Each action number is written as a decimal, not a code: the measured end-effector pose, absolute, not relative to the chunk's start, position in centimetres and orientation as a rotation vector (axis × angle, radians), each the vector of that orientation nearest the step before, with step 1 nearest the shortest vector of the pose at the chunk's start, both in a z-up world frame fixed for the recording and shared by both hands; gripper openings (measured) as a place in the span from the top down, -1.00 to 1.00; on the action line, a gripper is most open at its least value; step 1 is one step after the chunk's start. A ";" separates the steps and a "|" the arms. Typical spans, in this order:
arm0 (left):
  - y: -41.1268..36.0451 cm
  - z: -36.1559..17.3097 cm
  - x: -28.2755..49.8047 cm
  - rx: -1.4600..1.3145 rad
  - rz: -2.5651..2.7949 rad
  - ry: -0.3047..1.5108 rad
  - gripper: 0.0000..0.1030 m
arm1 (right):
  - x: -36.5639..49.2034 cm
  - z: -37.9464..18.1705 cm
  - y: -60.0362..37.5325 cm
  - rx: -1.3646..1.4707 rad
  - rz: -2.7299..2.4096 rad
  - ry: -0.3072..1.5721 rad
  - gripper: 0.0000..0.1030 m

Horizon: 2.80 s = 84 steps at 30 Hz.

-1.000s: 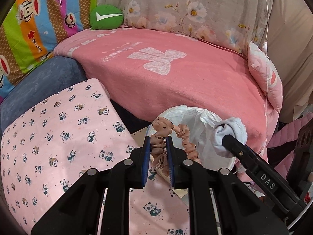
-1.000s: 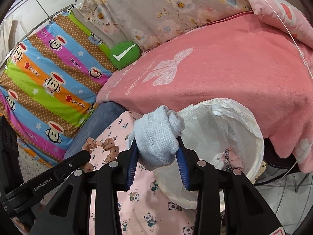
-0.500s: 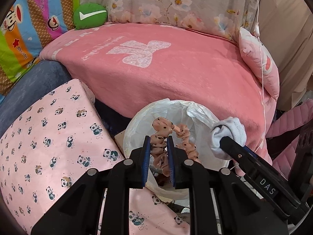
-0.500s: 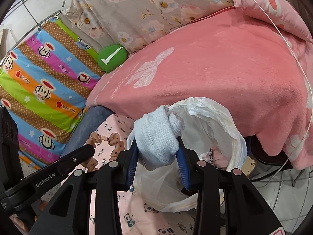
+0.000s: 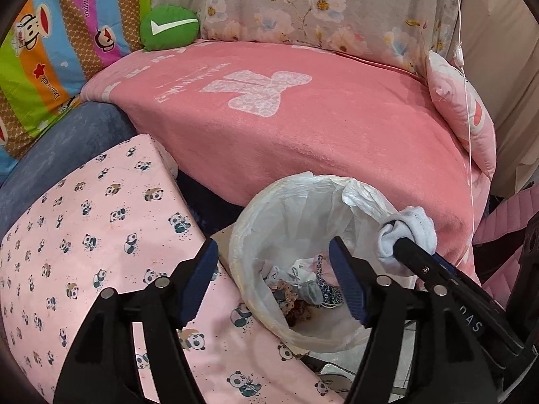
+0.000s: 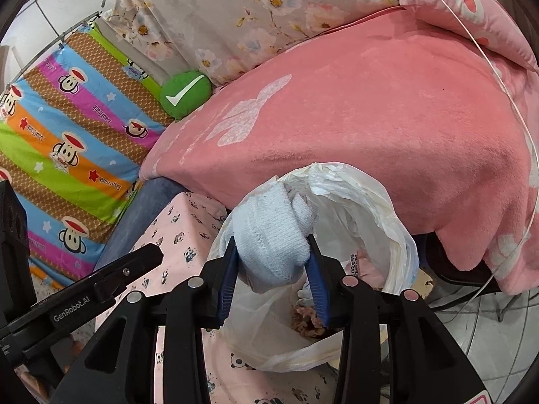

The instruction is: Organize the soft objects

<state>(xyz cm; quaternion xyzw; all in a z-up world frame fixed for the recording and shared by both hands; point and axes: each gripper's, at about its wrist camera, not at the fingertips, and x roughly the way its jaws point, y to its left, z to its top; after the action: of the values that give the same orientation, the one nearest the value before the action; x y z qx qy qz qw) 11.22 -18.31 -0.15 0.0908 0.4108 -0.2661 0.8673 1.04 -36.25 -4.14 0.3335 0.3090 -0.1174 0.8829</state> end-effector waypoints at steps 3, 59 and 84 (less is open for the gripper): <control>-17.4 -0.3 11.2 0.200 -0.520 0.846 -0.31 | 1.7 -4.0 -35.7 0.663 -0.246 0.642 0.11; -10.1 -2.3 7.1 0.230 -0.299 0.835 -0.79 | -1.2 -2.7 -28.7 0.201 -0.409 0.800 -0.92; -10.1 -2.8 6.7 0.241 -0.270 0.833 -0.80 | -1.5 -3.3 -27.6 0.158 -0.414 0.834 -0.92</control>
<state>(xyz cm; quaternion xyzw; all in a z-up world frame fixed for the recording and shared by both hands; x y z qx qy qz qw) 6.65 -10.15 -2.83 0.1164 0.4025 -0.1303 0.8986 -1.48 -27.60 -3.28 0.0761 0.4015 -0.1995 0.8906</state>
